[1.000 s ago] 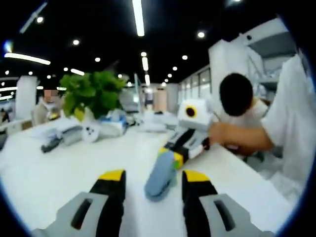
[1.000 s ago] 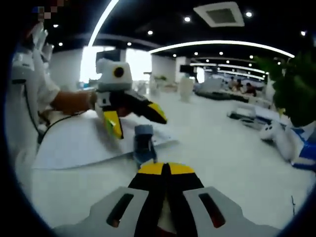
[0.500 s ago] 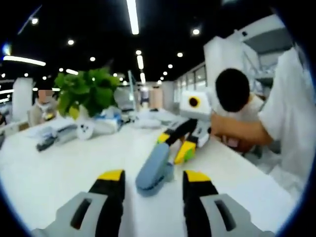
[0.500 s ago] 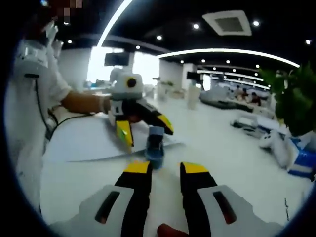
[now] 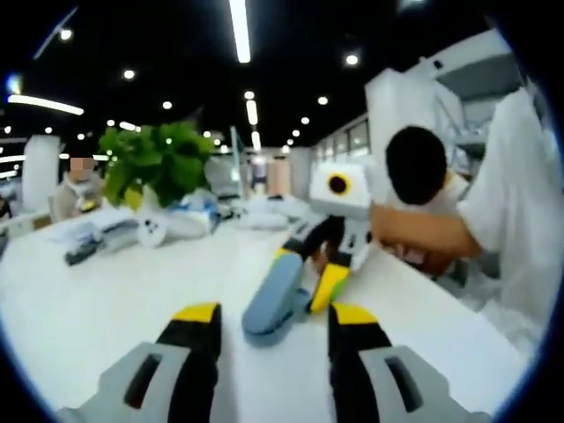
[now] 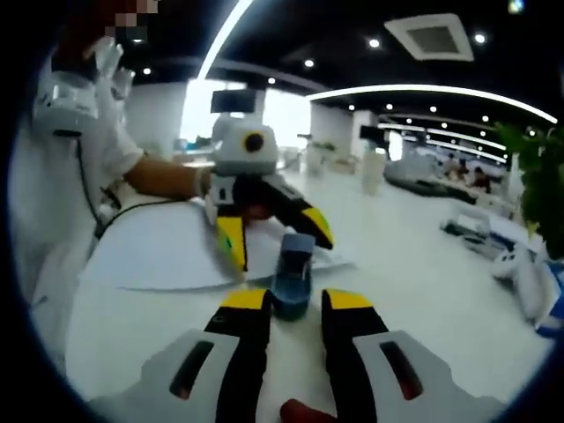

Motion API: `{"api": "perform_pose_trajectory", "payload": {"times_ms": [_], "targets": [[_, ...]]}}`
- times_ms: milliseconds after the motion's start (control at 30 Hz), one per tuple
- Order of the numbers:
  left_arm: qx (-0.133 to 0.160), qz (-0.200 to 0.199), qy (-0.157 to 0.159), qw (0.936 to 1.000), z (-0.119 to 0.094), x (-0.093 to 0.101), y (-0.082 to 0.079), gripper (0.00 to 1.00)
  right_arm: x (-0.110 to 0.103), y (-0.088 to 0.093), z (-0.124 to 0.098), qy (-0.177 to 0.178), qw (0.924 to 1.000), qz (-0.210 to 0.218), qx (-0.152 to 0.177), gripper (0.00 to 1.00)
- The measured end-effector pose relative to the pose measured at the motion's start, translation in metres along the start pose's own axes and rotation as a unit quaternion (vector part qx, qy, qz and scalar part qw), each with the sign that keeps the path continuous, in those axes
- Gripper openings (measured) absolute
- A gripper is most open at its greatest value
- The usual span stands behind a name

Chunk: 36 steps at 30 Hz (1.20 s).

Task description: Pick up the paper insert the paper into the punch align the paper edges press the punch to punch holes

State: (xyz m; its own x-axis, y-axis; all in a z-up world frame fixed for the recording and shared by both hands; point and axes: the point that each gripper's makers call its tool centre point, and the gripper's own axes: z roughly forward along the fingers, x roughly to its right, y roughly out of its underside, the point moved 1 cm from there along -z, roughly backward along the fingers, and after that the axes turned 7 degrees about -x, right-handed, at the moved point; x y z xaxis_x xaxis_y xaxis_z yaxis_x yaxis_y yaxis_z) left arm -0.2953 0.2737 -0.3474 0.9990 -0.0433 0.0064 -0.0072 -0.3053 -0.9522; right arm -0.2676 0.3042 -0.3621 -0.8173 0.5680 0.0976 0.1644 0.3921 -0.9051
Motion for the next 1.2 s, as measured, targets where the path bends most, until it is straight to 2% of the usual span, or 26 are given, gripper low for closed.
{"api": "perform_pose_trajectory", "payload": {"times_ms": [233,367,600,900,1200], "targets": [[-0.001,-0.001,0.002,1.0000,0.0005,0.0009,0.0004,0.50,0.0010,0.0026,0.0018,-0.016,0.9998,-0.015,-0.003,0.22],[-0.001,-0.002,0.002,1.0000,0.0007,0.0014,0.0005,0.50,0.0029,0.0019,0.0023,-0.041,0.9986,-0.034,0.003,0.22],[-0.004,0.000,0.002,1.0000,0.0011,0.0017,0.0014,0.50,0.0017,-0.0013,0.0083,-0.080,0.9960,-0.037,0.010,0.22],[-0.004,-0.001,0.005,1.0000,0.0016,0.0034,0.0017,0.49,0.0017,-0.0019,0.0095,-0.104,0.9938,-0.036,0.014,0.22],[-0.006,0.000,0.004,1.0000,0.0026,0.0031,0.0020,0.49,0.0059,-0.0026,0.0092,-0.124,0.9904,-0.058,0.019,0.22]]}}
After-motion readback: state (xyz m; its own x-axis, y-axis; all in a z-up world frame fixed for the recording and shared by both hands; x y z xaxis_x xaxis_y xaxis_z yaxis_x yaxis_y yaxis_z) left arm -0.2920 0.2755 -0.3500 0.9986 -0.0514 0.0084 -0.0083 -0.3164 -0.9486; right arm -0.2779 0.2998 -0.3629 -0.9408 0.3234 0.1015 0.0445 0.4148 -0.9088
